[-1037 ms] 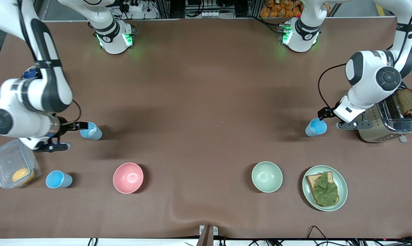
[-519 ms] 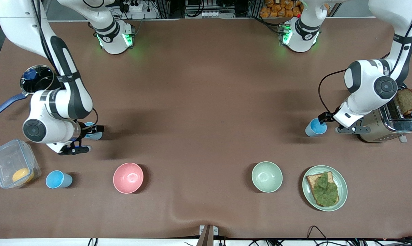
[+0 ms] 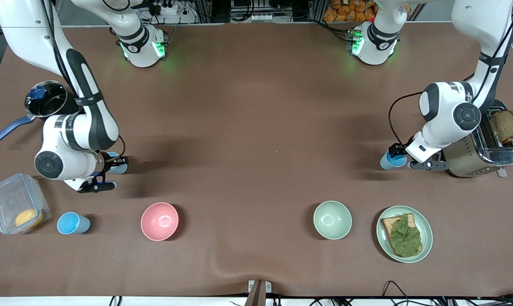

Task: Stack blue cups with both arms
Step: 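Close both grippers on their blue cups and lift them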

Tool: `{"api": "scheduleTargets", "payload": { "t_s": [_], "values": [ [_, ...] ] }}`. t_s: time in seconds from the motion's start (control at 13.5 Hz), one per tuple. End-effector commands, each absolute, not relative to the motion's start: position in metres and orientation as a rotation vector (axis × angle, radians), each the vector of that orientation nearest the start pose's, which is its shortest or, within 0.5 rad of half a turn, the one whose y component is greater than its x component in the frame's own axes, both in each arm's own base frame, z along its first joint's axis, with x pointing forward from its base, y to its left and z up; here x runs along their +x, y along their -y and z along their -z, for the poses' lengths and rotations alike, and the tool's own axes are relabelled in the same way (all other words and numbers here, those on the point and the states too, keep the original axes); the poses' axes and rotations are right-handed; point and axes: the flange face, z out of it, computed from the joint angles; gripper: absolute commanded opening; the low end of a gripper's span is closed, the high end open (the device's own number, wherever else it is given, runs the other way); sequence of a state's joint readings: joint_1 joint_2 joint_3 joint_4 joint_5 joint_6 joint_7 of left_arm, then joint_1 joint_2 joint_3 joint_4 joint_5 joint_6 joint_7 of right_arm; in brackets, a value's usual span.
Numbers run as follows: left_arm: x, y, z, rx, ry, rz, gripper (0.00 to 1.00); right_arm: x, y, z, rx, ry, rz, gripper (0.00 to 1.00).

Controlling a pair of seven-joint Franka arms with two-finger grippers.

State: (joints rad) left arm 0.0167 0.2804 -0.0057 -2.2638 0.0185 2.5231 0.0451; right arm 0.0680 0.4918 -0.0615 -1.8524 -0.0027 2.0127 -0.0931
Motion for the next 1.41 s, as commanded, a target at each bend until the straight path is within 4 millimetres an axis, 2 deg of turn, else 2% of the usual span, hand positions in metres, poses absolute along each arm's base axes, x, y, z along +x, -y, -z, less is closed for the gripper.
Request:
{"api": "scheduleTargets", "payload": {
  "t_s": [0.0, 0.22, 0.37, 0.52, 0.67, 0.74, 0.96, 1.11, 1.33],
  "values": [
    [0.544, -0.001, -0.234, -3.145, -0.083, -0.012, 0.0, 0.606, -0.01, -0.235, -3.103, 0.217, -0.53, 0.0],
    [0.555, 0.014, -0.246, -3.144, -0.129, 0.022, 0.0, 0.613, -0.01, -0.245, -3.099, 0.259, -0.503, 0.0],
    [0.56, 0.02, -0.26, -3.145, -0.136, 0.058, 0.0, 0.614, -0.035, -0.25, -3.09, 0.282, -0.518, 0.0],
    [0.565, 0.029, -0.281, -3.147, -0.152, 0.119, 0.0, 0.616, -0.071, -0.26, -3.092, 0.194, -0.528, 0.0],
    [0.569, 0.039, -0.309, -3.146, -0.178, 0.186, 0.0, 0.614, -0.121, -0.273, -3.028, 0.074, -0.556, 0.0],
    [0.573, 0.055, -0.329, -3.15, -0.207, 0.199, 0.0, 0.611, -0.149, -0.277, -3.006, 0.004, -0.552, 0.0],
    [0.59, 0.079, -0.386, -3.166, -0.15, 0.099, 0.0, 0.6, -0.251, -0.291, -2.997, -0.207, -0.519, 0.0],
    [0.595, 0.101, -0.42, -3.196, -0.113, 0.083, 0.0, 0.596, -0.307, -0.292, -2.987, -0.338, -0.506, 0.0],
    [0.597, 0.135, -0.461, -3.247, -0.005, -0.007, 0.0, 0.586, -0.366, -0.283, -2.96, -0.465, -0.437, 0.0]
  ]
}}
